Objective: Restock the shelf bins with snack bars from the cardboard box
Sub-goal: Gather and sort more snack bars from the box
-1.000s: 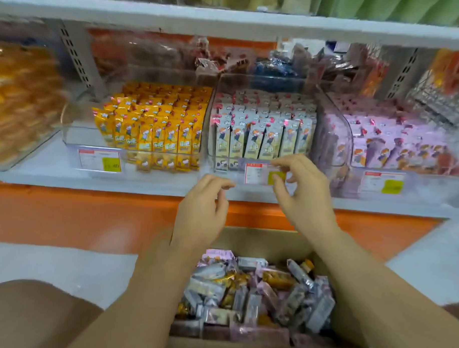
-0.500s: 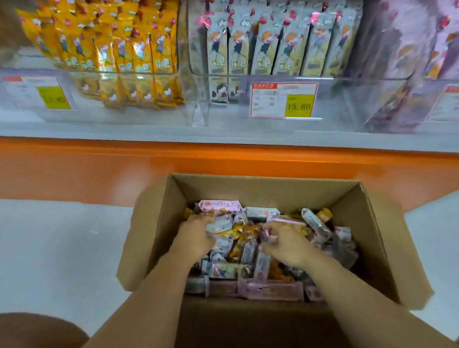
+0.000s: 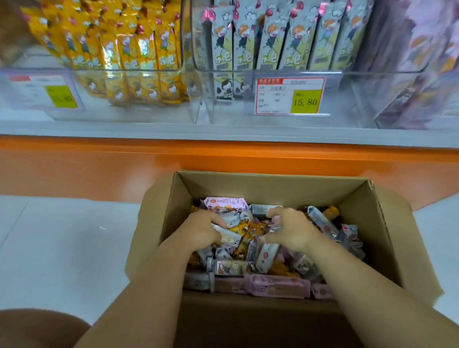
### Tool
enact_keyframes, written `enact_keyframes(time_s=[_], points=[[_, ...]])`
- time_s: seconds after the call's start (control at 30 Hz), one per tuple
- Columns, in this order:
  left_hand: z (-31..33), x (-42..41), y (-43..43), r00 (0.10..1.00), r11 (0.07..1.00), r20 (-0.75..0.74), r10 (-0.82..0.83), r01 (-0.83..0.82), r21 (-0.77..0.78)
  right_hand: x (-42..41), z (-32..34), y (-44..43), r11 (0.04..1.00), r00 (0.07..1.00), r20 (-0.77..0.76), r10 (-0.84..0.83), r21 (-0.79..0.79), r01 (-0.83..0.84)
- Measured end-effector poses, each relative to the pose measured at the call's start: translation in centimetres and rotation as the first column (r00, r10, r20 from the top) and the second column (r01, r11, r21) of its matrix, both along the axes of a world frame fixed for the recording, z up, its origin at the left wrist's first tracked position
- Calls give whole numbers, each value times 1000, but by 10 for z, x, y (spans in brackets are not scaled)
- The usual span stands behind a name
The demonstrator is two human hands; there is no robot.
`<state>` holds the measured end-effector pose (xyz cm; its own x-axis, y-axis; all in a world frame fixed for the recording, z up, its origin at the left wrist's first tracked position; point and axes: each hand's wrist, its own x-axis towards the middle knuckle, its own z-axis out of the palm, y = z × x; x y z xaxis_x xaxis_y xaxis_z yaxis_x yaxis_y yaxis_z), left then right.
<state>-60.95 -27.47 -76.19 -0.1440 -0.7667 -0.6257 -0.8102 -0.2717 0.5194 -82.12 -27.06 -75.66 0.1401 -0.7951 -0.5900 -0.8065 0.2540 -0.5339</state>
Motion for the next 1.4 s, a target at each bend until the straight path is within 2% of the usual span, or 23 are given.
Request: enact_keyframes(time_s=[0.13,0.33,0.4,0.47,0.57,0.67,0.73,0.8,0.83,0.9,0.97,1.07,1.13,1.23,1.33,1.4], points=[[41,-6,-4,992,993,-127,-4,-10,-114,-11,40,-9,956,999,-41,-15,-292,3],[128,-18,-7,980,959,-162,-115,68,-274,-19,129,-18,855,996,-51,71,-511,-87],[156,-18,-8,970,957,-223,-97,30,-290,-22,162,-17,839,995,-26,97,-536,-96],[179,-18,-8,942,971,-335,-37,-46,-236,-26,193,-12,836,994,9,112,-542,-89],[209,-16,-4,844,995,-534,55,-93,-44,-37,232,2,840,985,54,161,-532,-108],[230,-11,-1,804,998,-594,31,-56,-22,-55,255,17,854,974,103,200,-505,-122],[238,-9,1,763,992,-640,91,-123,-6,-66,263,22,866,971,191,144,-499,-30],[242,-10,2,640,962,-730,241,-259,91,-74,268,21,862,921,388,29,-477,173],[243,-12,3,550,936,-774,313,-314,156,-76,269,19,846,857,515,-32,-443,298],[243,-18,3,353,886,-841,411,-374,276,-76,271,16,795,655,745,-127,-318,516],[243,-28,5,180,849,-882,436,-407,337,-72,272,15,776,503,852,-147,-216,593],[242,-46,11,41,835,-909,414,-415,361,-66,272,16,791,386,911,-144,-128,598],[242,-58,15,-21,835,-907,421,-380,397,-62,271,15,791,412,900,-140,-149,593],[242,-69,18,-36,850,-906,422,-332,409,-56,266,15,782,601,792,-112,-302,545],[243,-74,16,77,888,-925,372,-318,331,-51,262,14,749,807,581,-102,-490,447],[246,-74,14,162,895,-935,316,-379,237,-51,262,14,715,845,523,-110,-549,433]])
